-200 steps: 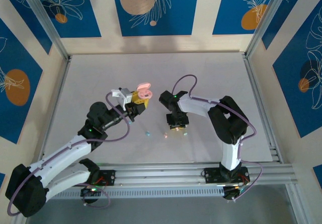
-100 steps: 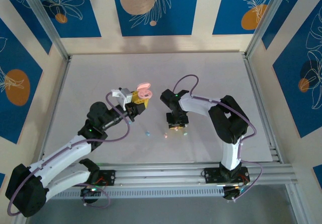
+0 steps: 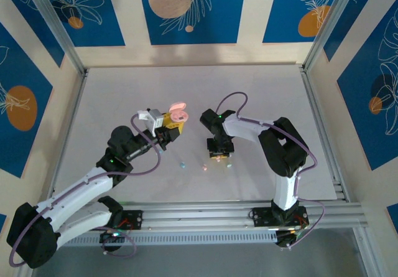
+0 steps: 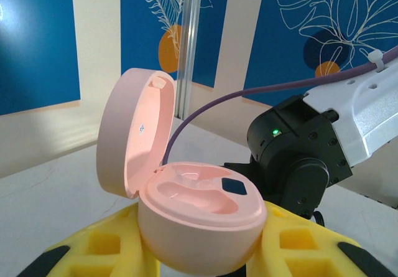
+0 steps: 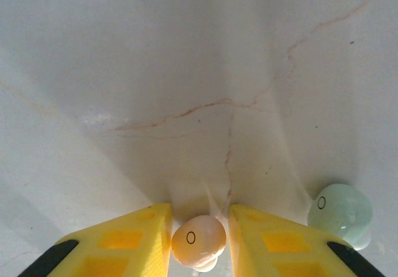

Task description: Insert wireless bluetooth earbuds into charging case

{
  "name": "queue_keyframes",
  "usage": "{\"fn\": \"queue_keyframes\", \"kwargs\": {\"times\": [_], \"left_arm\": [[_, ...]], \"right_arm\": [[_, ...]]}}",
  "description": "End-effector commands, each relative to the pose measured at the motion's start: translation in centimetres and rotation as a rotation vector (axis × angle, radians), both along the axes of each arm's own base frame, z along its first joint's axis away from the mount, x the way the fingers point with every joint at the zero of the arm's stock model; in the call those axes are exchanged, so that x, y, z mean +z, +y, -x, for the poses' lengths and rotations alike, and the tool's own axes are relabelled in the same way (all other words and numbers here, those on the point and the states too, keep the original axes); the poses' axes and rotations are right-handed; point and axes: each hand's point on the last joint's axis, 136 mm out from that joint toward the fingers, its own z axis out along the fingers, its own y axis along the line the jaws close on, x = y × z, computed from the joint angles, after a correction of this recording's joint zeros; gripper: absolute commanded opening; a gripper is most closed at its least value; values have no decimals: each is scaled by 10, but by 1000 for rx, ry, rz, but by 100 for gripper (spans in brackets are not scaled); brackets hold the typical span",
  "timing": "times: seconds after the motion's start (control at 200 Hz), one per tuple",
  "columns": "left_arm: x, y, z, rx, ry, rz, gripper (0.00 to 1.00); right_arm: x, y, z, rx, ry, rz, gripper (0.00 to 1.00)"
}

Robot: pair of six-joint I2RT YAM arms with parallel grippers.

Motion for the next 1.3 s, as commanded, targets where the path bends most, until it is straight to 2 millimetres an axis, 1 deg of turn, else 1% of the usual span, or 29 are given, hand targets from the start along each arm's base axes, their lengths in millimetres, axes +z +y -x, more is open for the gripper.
{"fn": "queue_keyframes", "kwargs": {"times": [0.0,0.11,0.285,0.49,0.62,0.7,0.75,0.855,0.96,1.121,1.296], "left_arm": [[13,-1,1,0,-34,13,30],[13,-1,0,-1,-33,13,30],[14,0,1,1,-34,15,30],[14,-1,0,0,-34,16,30],[14,-1,1,0,-34,16,31],[13,0,0,2,-34,14,30],[13,0,1,2,-34,15,31],[13,0,1,3,-37,15,31],[12,1,1,5,-38,16,31],[12,1,2,2,-39,14,31],[12,1,2,4,-40,17,31]], "right_arm": [[-5,5,8,-20,34,-13,31],[-7,7,7,-20,37,-23,29],[-3,15,4,6,21,-66,26],[-1,29,2,138,12,-116,28],[-4,24,1,166,23,-67,31],[0,22,1,142,16,-64,34],[2,19,1,93,18,-60,34],[8,20,4,-38,30,-109,34],[9,23,2,-111,13,-143,32],[7,21,-1,-140,-2,-134,28],[1,17,1,-108,11,-104,27]]}}
